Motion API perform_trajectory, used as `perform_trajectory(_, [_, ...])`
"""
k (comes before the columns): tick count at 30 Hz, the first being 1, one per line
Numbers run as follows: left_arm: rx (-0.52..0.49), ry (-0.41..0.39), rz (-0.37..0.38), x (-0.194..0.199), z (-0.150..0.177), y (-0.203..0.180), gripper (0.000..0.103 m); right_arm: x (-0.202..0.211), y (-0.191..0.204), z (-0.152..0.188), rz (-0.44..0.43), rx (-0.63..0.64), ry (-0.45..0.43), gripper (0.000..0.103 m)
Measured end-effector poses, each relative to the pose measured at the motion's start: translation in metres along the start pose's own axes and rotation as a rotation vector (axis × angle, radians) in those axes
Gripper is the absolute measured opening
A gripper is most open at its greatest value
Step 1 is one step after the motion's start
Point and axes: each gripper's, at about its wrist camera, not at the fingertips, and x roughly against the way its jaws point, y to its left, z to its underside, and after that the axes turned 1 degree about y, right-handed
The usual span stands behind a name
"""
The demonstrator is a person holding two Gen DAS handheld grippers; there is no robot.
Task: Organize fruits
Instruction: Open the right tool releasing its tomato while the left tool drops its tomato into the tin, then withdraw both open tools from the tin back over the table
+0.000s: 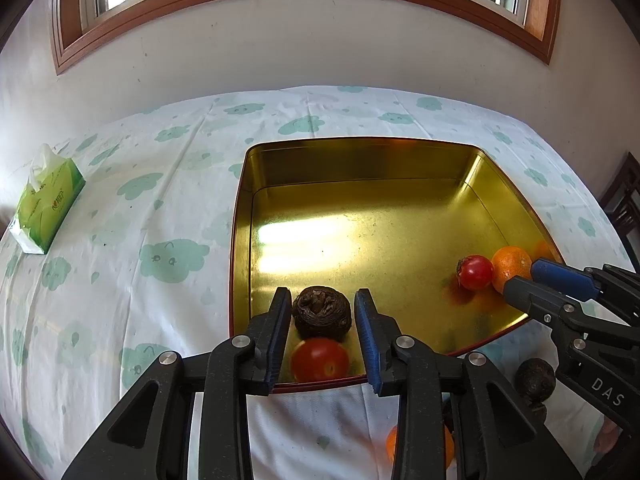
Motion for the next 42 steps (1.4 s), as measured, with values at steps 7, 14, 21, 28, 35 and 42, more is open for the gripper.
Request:
perform_trajectory(7, [-0.004,-0.009,-0.025,0.004,0.002,-0.003,0.043,0.01,0.001,0.004,0.003,0.004,-0.013,0.037])
perform_trajectory(14, [-0.008,-0.04,-0.026,0.026,0.01,-0.002,0.043,0.028,0.0,0.014,0.013,-0.002,-0.031,0.037])
perform_trajectory(21, [-0.013,-0.064,-0.03,0.053,0.033,0.001,0.043,0.05,-0.004,0.036,0.028,-0.007,-0.04,0.037])
perform_trajectory(28, [-0.014,-0.027,-0.048,0.06,0.074,0.003,0.043,0.064,-0.008,0.069,0.046,-0.016,-0.021,0.037])
perform_trajectory(35, [0.019,0.014,-0.056,0.061,0.108,0.01,0.043,0.063,-0.006,0.106,0.047,-0.013,0.029,0.037])
perform_trajectory(42, [0.031,0.014,-0.065,0.065,0.125,0.013,0.043,0.056,-0.001,0.13,0.029,-0.013,0.066,0.037])
